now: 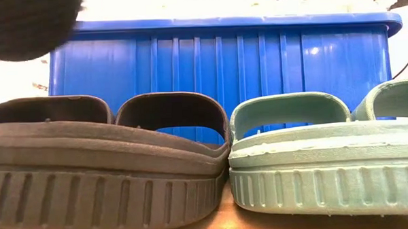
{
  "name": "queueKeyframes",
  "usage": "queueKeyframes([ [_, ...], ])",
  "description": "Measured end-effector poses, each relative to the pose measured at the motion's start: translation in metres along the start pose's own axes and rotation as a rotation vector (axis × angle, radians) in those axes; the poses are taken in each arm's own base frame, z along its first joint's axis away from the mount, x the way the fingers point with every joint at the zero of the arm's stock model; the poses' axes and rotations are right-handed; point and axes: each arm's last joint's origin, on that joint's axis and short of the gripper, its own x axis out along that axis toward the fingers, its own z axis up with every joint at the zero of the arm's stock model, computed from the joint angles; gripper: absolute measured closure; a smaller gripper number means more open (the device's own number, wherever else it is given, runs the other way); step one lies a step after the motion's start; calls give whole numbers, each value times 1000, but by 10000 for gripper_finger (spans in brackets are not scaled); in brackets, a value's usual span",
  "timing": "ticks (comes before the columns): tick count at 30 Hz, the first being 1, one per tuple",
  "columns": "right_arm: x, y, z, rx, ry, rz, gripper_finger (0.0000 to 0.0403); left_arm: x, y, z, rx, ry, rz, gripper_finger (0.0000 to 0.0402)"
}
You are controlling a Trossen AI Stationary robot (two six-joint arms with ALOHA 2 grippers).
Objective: Pick and place slides into bin
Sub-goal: Put the black slide into the blue bin
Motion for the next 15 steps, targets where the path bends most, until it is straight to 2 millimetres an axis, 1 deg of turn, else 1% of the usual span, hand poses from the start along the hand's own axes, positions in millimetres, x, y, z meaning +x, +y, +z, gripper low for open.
queueKeyframes([
  [8,0,0,0,22,3,0,148,-12,18,39,106,-171,32,401],
  [15,0,0,-1,32,7,0,148,-34,52,73,130,-386,151,401],
])
